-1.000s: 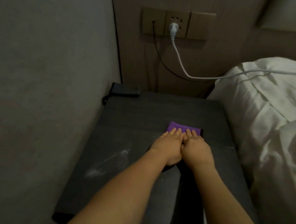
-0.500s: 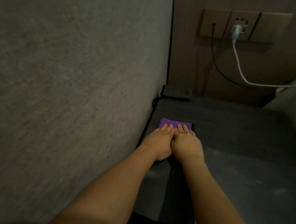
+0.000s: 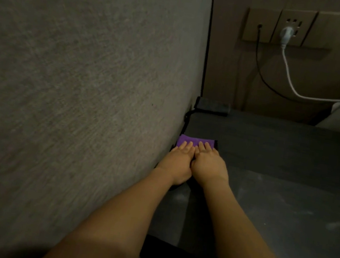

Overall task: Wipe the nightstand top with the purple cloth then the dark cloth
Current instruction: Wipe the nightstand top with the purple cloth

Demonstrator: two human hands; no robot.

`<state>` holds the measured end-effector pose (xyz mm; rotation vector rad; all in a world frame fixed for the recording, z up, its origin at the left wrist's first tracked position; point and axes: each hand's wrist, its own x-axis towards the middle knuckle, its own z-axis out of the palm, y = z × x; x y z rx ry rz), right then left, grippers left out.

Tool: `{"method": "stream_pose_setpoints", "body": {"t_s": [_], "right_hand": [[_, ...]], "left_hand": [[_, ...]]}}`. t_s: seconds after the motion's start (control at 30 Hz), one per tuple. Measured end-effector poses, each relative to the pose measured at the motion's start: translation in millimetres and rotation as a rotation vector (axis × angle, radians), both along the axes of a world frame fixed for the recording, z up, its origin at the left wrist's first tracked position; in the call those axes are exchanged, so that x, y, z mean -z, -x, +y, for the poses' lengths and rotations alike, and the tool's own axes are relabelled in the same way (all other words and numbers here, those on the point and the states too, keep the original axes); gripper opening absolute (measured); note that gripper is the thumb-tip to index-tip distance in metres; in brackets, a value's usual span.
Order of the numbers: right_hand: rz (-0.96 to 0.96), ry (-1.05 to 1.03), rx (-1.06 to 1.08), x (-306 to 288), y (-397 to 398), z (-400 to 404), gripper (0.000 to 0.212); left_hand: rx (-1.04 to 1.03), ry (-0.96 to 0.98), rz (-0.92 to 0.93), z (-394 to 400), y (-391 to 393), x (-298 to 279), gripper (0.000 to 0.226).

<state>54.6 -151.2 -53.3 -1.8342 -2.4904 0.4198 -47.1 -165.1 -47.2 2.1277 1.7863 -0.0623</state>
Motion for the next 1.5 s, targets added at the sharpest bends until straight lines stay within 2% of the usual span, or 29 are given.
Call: {"method": "stream_pose_setpoints", "body": {"t_s": [0.43, 0.57, 1.1, 1.23, 1.5], "right_hand": [[-0.016, 0.019, -0.079, -3, -8, -29, 0.05], [-0.03, 0.004, -0.039, -2, -28, -31, 0.049], [-0.109, 0.003, 0.256, 2, -231, -44, 0.048], [-0.154, 0.01, 0.29, 0, -276, -43, 0.057], [-0.187, -0.035, 0.322, -6, -316, -45, 0.064]], "left_hand": [[-0.059, 0.011, 0.012, -34, -9, 2, 0.066], [-0.021, 0.002, 0.006, -36, -30, 2, 0.066], [0.251, -0.012, -0.083, -27, -226, 2, 0.064], [0.305, -0.021, -0.103, -19, -272, 4, 0.062], [0.364, -0.058, -0.087, -10, -318, 8, 0.059]]}}
